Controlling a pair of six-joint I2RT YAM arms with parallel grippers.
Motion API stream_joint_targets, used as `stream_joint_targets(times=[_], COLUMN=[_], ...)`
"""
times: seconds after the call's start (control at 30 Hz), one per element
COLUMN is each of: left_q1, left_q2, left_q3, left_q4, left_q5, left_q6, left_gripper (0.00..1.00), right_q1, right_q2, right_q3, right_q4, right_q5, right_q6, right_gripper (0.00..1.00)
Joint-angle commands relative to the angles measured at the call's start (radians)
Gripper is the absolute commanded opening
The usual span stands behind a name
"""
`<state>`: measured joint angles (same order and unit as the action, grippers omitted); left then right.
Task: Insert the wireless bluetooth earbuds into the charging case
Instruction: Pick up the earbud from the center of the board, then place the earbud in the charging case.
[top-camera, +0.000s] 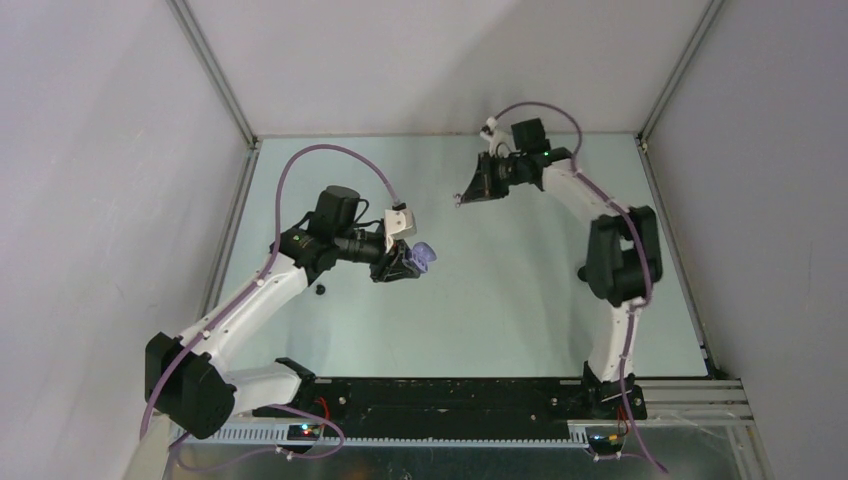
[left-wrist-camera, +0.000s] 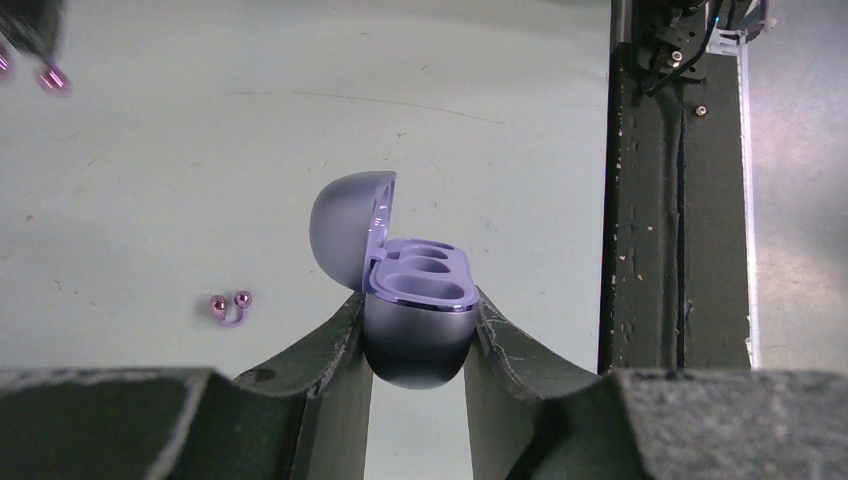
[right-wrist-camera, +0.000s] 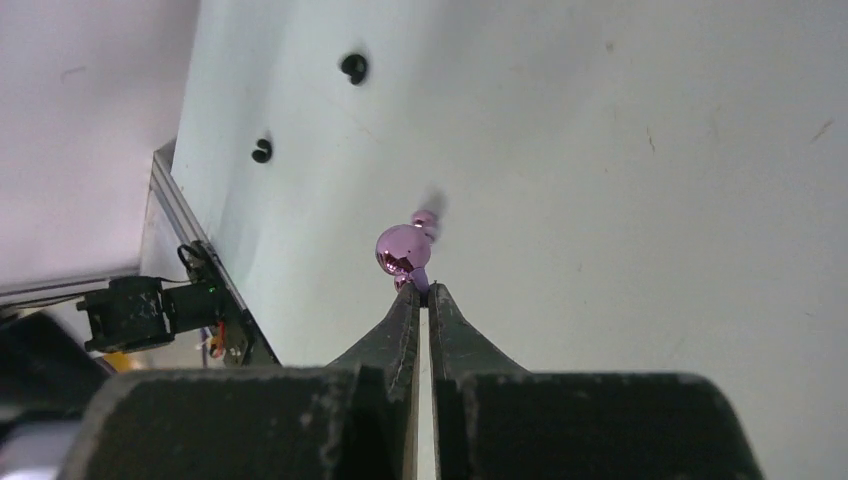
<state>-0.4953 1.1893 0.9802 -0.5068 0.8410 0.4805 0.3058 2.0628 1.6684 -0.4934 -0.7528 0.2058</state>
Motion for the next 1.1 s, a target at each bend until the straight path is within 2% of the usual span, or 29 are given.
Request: stream_joint_targets(times=[0.0, 0.27, 0.47, 0.63, 0.77, 1.07], left_q1=[-0.008, -0.008, -0.008, -0.008, -0.008, -0.008], left_q2=[-0.031, -0.034, -0.034, -0.029, -0.027, -0.038], left_q3=[0.005, 0.018, 0.025, 0.027, 0.027, 0.023], left_q4=[0.023, -0.014, -0.022, -0.018, -0.008, -0.004], left_q5=[0.037, 0.09, 0.114, 0.118, 0.106, 0.097], left_q6=[0.016, 0.034, 0.03, 0.019, 0.005, -0.001], left_gripper=[0.0, 0.0, 0.0, 0.0, 0.0, 0.0], right_q1=[-0.005, 0.049, 0.155, 0.28, 0.383, 0.489], right_q2=[-0.233, -0.645, -0.801, -0.86, -0.843, -0.783], right_q3=[-0.052, -0.248, -0.291, -0.31, -0.328, -0.33], right_q4=[-0.014, 0.004, -0.056, -0.086, -0.08, -0.071], right_q5=[0.051, 0.119, 0.099, 0.11, 0.121, 0.202], right_q6=[-0.141, -0.361, -0.492, -0.523, -0.536, -0.553], right_gripper=[0.03, 0.03, 0.04, 0.05, 0.06, 0.06])
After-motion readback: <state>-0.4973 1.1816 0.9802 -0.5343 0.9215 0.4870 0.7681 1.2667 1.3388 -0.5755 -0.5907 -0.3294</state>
